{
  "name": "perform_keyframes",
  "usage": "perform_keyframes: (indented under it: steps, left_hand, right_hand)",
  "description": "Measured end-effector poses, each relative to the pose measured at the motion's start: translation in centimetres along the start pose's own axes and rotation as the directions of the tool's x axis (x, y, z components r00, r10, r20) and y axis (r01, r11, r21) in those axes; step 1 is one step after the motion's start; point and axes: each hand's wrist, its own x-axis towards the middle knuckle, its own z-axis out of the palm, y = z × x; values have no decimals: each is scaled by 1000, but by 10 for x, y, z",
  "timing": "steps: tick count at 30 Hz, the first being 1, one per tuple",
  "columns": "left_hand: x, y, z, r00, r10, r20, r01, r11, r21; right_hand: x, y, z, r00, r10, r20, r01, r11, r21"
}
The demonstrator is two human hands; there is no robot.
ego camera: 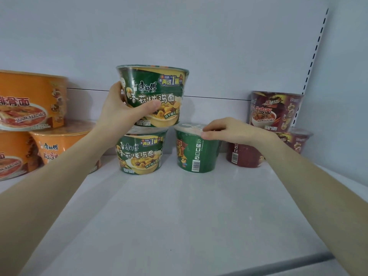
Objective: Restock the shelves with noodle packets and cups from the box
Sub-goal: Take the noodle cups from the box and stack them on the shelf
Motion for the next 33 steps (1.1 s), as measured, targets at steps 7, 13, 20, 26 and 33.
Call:
perform_keyframes:
  steps: [7,13,20,26,33]
  left_hand:
    - [-2,1,-1,1000,-4,2,4,1000,8]
    - [-4,1,-3,1000,-11,-1,11,1000,2]
    - [-4,1,-2,1000,-14,-3,14,1000,1]
    - [-5,0,-1,1000,-13,1,13,1000,-1]
    - [-6,1,-2,1000,-16,0,16,1000,5]
  right_hand:
    - [5,-21,6,977,6,-215,-61,965,-253]
    - [-1,-8,-11,999,23,41,-20,997,-80]
    - [4,-8,-2,999,41,-6,-41,993,-112]
    - [-10,-5,0,1000,15,-18,-18,987,-161]
    - [-2,-9,2,998,38,-55,-45,991,-130]
